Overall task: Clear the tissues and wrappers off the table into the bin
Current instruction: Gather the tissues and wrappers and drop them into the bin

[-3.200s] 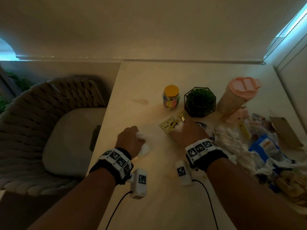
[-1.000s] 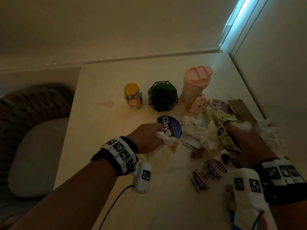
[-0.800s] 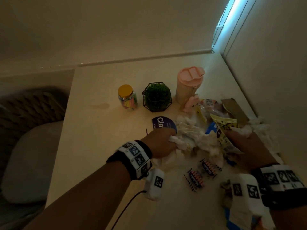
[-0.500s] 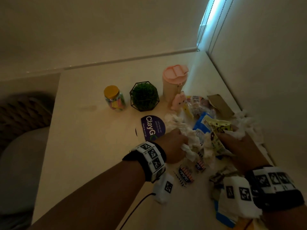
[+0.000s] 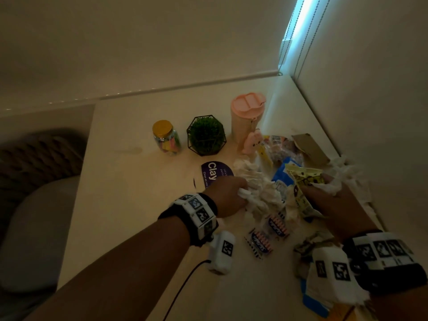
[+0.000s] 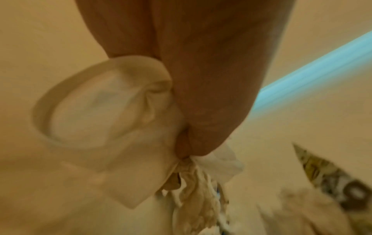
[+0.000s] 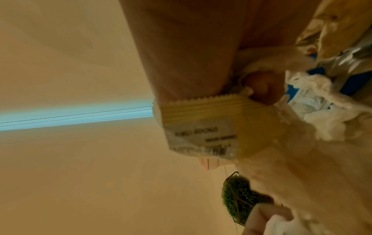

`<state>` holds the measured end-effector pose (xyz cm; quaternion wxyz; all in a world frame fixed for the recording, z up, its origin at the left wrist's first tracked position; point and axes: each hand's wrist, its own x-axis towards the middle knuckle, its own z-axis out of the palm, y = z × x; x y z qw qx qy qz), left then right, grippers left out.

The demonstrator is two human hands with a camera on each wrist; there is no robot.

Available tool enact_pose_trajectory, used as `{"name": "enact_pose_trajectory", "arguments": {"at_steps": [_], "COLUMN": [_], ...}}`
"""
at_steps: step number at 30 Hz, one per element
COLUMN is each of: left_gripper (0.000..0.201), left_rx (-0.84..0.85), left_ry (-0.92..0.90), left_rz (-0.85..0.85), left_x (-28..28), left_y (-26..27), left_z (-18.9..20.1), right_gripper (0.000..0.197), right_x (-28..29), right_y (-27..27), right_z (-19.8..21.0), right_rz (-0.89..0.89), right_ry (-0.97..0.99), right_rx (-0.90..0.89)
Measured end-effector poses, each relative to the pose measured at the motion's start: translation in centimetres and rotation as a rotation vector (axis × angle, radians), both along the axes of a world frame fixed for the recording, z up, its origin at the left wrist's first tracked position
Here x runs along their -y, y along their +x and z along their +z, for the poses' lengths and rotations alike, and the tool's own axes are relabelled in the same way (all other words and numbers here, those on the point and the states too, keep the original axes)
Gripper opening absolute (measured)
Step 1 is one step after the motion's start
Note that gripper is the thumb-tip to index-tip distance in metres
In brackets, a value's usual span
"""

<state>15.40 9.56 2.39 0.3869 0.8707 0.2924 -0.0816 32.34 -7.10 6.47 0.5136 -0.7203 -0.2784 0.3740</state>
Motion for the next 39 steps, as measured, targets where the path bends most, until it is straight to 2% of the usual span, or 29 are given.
{"name": "enact_pose_trajectory", "arguments": {"at_steps": [2,3,5,9,10,12,15,17,20,23,24,31,33,35,37,39], "left_gripper": [0.020,0.019,0.005,0.009,0.007,0.003,0.008,0.013,0.023,0.027,0.024,0.004,0.005,0.011,0.014,0.016], "left_rx": [0.045,0.060,0.095,0.171,0.177,0.198,0.216,0.225,0.220,0.213,0.211,0.159,0.120,0.090,0.060,0.053], "left_ry": [0.013,0.017,0.017,-0.006,-0.009,-0.011,0.007,0.017,0.012,0.002,0.003,-0.007,-0.028,-0.056,-0.118,-0.172], "left_rz": [0.053,0.086,0.169,0.358,0.403,0.475,0.582,0.679,0.837,0.999,1.048,1.414,1.527,1.639,1.719,1.773], "left_x": [-1.2,-1.8,-3.0,-4.5,-4.7,-4.6,-3.2,-2.0,0.3,3.4,4.5,12.8,15.0,17.2,18.9,20.1], "left_y": [-2.1,-3.3,-6.1,-12.9,-14.9,-19.0,-25.5,-30.0,-37.2,-44.5,-47.1,-64.9,-69.1,-73.0,-76.2,-78.7], "left_z": [1.3,2.0,3.3,5.9,6.4,7.1,7.3,7.0,5.9,5.2,5.0,0.1,-2.4,-5.7,-9.2,-12.7], "right_gripper": [0.027,0.027,0.027,0.030,0.027,0.007,0.019,0.016,0.030,0.013,0.013,0.014,0.013,0.023,0.030,0.028], "right_x": [-0.8,-1.3,-2.4,-5.3,-6.0,-7.6,-10.6,-12.3,-14.3,-15.4,-15.7,-15.2,-14.1,-13.1,-12.2,-11.3], "right_y": [-0.5,-0.8,-1.8,-5.1,-6.1,-8.1,-11.9,-15.9,-22.9,-31.6,-34.7,-57.3,-63.5,-69.1,-73.6,-77.4], "right_z": [0.3,0.4,0.9,1.8,2.2,2.5,2.0,2.3,2.8,3.1,2.8,-3.5,-5.9,-8.9,-12.6,-16.1], "right_rz": [0.033,0.049,0.082,0.200,0.207,0.236,0.442,0.533,0.624,0.850,0.925,1.281,1.374,1.463,1.500,1.537], "right_ry": [0.009,0.010,0.022,0.012,0.003,-0.036,-0.081,-0.095,-0.077,-0.014,-0.006,-0.099,-0.142,-0.186,-0.209,-0.232], "right_rx": [0.024,0.026,0.021,0.099,0.088,0.046,0.138,0.192,0.222,0.241,0.233,0.187,0.173,0.166,0.169,0.184]}}
